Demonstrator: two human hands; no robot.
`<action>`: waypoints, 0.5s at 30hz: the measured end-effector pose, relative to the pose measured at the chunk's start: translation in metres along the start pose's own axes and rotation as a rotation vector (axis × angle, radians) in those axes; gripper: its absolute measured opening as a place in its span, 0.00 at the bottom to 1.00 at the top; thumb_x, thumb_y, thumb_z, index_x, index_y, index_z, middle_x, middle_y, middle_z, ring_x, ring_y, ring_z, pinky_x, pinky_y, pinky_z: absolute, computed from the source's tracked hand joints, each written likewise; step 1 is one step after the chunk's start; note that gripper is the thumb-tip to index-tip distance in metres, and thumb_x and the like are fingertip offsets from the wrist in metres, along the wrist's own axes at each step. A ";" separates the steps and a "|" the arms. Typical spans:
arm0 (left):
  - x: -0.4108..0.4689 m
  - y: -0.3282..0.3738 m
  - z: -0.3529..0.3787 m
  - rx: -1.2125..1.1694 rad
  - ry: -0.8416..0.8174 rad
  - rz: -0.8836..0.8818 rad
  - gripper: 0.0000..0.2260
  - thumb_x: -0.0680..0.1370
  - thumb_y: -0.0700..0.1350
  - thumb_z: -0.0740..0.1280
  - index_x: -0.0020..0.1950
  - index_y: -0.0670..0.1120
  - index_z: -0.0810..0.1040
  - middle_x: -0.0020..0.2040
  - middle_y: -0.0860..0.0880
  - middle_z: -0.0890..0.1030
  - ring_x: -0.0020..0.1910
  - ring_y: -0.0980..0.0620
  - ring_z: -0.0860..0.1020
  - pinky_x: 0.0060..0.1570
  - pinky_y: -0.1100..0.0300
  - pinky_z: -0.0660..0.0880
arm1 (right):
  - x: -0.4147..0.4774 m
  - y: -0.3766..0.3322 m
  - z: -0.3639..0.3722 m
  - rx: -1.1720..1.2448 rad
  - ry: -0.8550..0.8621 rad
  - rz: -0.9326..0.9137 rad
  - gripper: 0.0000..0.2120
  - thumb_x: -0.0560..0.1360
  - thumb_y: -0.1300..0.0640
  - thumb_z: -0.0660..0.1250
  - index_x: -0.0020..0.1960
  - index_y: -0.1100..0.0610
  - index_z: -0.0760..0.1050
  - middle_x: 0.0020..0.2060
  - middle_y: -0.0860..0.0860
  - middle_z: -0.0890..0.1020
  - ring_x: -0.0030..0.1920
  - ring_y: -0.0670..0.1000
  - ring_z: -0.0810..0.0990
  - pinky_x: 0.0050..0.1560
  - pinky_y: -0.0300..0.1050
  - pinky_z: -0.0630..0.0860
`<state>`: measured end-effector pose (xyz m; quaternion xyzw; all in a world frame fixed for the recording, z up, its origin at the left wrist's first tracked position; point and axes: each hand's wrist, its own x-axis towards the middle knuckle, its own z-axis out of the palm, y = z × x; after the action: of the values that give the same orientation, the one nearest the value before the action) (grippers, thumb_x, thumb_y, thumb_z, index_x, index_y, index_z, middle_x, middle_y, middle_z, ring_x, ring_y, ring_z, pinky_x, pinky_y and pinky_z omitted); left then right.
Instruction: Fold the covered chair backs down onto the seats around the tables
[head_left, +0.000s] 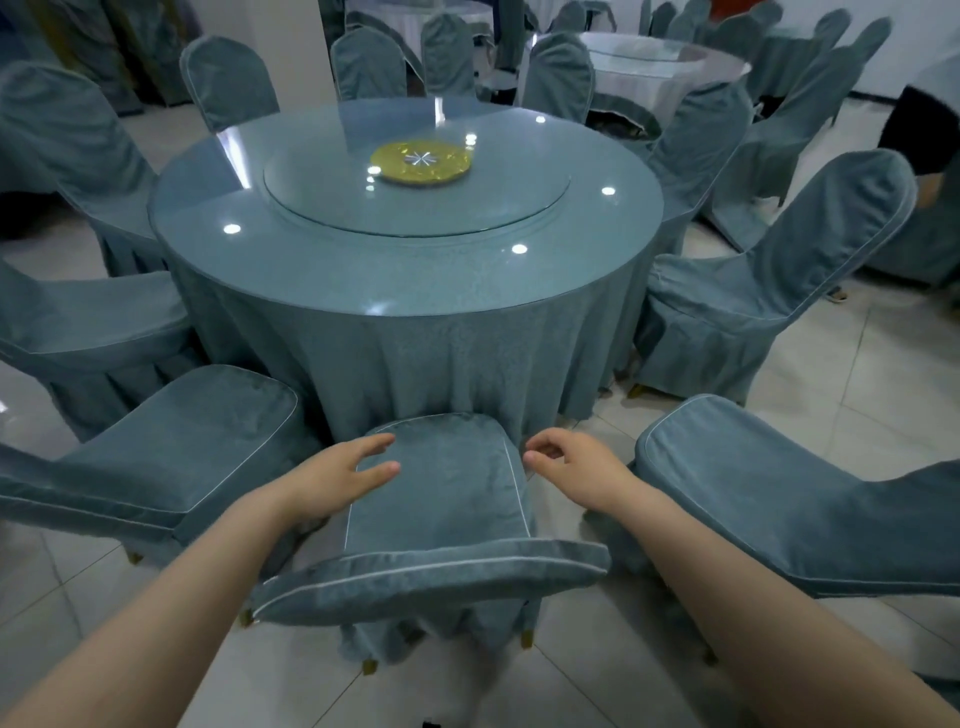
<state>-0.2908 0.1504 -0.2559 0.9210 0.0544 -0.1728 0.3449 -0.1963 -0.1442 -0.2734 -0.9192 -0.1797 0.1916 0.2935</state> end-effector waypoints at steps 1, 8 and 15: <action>0.007 0.003 0.000 0.004 0.014 0.000 0.26 0.79 0.54 0.61 0.75 0.49 0.61 0.73 0.53 0.66 0.70 0.57 0.65 0.67 0.64 0.59 | 0.006 0.003 -0.004 -0.009 -0.009 -0.001 0.15 0.77 0.46 0.64 0.59 0.51 0.77 0.52 0.43 0.81 0.54 0.43 0.77 0.54 0.38 0.71; 0.060 0.009 -0.011 0.023 0.066 0.000 0.28 0.78 0.54 0.63 0.76 0.52 0.58 0.74 0.55 0.63 0.71 0.55 0.63 0.65 0.65 0.59 | 0.039 0.015 -0.021 -0.033 -0.037 0.002 0.15 0.77 0.45 0.63 0.59 0.50 0.77 0.53 0.44 0.81 0.54 0.44 0.77 0.54 0.39 0.72; 0.113 0.016 -0.027 0.012 0.107 0.021 0.32 0.77 0.56 0.64 0.77 0.53 0.53 0.76 0.55 0.58 0.74 0.56 0.58 0.70 0.61 0.56 | 0.071 0.016 -0.039 -0.051 -0.008 -0.010 0.17 0.77 0.45 0.63 0.62 0.51 0.75 0.59 0.44 0.79 0.59 0.47 0.77 0.60 0.42 0.71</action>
<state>-0.1742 0.1542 -0.2669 0.9314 0.0622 -0.1202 0.3380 -0.1139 -0.1438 -0.2711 -0.9247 -0.1902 0.1892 0.2702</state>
